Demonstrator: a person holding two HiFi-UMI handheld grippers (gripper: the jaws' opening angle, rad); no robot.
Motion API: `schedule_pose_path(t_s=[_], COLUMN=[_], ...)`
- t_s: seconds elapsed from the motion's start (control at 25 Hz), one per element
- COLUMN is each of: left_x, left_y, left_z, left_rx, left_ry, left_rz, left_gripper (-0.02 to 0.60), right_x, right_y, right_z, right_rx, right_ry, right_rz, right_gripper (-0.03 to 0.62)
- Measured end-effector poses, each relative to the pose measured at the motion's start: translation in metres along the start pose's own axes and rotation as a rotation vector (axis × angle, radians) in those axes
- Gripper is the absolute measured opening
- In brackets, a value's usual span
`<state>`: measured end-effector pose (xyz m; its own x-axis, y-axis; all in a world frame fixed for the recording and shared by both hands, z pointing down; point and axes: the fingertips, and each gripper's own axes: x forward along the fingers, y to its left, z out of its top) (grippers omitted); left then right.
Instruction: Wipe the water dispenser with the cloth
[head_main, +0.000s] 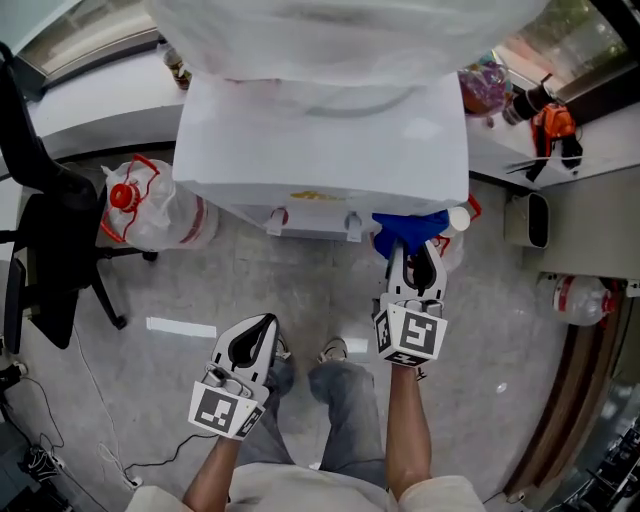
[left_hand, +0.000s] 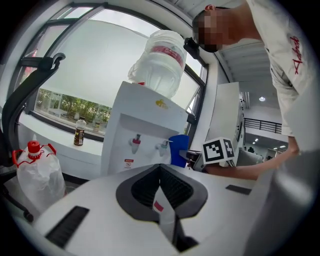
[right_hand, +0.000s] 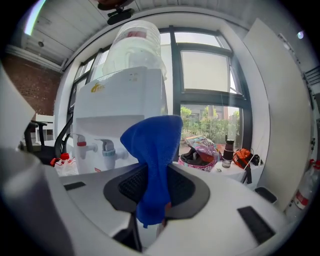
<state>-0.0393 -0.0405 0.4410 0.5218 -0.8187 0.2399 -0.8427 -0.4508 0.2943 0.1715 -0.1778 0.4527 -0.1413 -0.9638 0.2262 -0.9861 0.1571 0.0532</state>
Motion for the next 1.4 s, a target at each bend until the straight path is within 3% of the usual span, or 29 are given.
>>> schedule_pose_path(t_s=[0.44,0.76,1.12,1.4], left_x=[0.056,0.072,0.083,0.079], left_y=[0.043,0.079,0.14,0.168], left_z=[-0.002,-0.025,-0.044,-0.063], left_rx=[0.089,0.115,0.179,0.194], left_ry=[-0.11,-0.189,-0.284,-0.341], left_rz=[-0.01,0.026,0.095,0.137], left_gripper=[0.011,0.011,0.011,0.011], right_x=[0.011,0.029,0.045,0.052], right_y=[0.005,0.009,0.016,0.046], right_z=[-0.027,-0.109,-0.171,-0.217], right_rx=[-0.094,-0.066,-0.048,-0.059], right_ry=[-0.111,-0.101,-0.159,-0.163], right_rz=[-0.008,-0.008,-0.04,-0.019], right_gripper=[0.107,0.107,0.109,0.107])
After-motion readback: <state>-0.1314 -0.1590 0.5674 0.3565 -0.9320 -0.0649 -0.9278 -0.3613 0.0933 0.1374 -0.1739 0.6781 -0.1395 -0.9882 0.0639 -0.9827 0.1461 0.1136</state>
